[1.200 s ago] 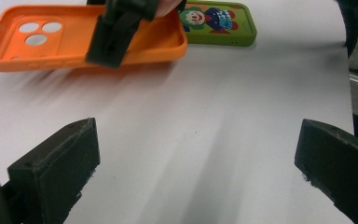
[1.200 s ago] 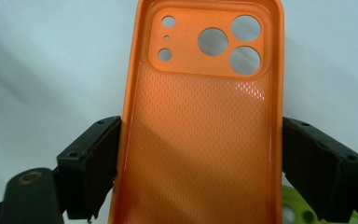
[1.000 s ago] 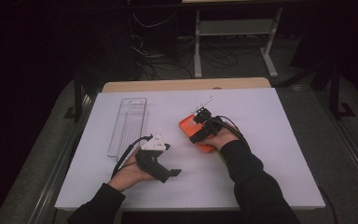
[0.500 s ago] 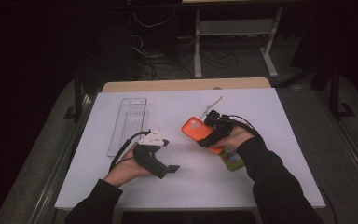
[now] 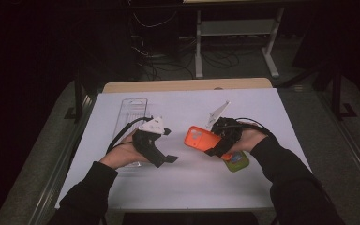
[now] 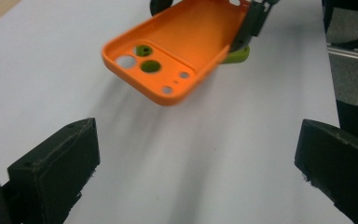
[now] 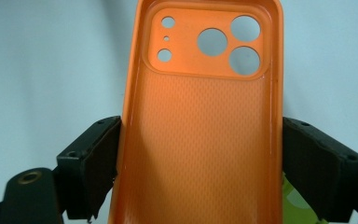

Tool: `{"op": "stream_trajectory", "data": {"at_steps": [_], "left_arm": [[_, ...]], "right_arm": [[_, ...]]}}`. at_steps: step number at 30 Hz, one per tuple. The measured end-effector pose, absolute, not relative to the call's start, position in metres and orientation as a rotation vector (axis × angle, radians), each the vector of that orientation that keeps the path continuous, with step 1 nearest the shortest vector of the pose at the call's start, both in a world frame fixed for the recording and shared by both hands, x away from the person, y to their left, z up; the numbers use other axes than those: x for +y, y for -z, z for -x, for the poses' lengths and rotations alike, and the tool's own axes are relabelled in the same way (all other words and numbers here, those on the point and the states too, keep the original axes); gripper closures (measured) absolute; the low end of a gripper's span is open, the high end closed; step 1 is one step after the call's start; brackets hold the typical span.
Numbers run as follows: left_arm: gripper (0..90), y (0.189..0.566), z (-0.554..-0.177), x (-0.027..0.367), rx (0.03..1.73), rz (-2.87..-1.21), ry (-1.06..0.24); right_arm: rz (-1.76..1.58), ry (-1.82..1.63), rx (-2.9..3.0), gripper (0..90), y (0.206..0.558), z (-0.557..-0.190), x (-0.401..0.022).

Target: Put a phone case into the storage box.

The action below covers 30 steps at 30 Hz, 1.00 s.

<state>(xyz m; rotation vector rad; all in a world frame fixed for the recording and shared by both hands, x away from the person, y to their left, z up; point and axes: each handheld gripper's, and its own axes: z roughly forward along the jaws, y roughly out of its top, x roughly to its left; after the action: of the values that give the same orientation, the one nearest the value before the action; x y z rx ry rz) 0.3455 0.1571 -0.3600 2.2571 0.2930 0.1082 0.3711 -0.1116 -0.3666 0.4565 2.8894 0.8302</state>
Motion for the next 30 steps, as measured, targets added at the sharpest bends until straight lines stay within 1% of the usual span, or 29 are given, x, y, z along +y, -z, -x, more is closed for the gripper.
{"op": "stream_trajectory", "data": {"at_steps": [8, 10, 21, 30], "left_arm": [[0.0, 0.355, -0.358, 0.149, 0.179, -2.302, -0.112], [0.0, 0.354, -0.36, 0.147, 0.172, -2.31, -0.108], [0.0, 0.353, -0.363, 0.135, 0.048, -2.368, -0.057], [0.0, 0.361, -0.362, 0.127, 0.025, -2.398, -0.014]], "right_arm": [[-0.323, -0.858, 2.917, 14.7, 0.356, -0.363, -0.108], [-0.302, -0.872, 2.922, 14.7, 0.354, -0.362, -0.107], [-0.192, -0.846, 2.959, 14.7, 0.351, -0.359, -0.089], [-0.131, -0.848, 2.975, 14.7, 0.345, -0.355, -0.077]]}}
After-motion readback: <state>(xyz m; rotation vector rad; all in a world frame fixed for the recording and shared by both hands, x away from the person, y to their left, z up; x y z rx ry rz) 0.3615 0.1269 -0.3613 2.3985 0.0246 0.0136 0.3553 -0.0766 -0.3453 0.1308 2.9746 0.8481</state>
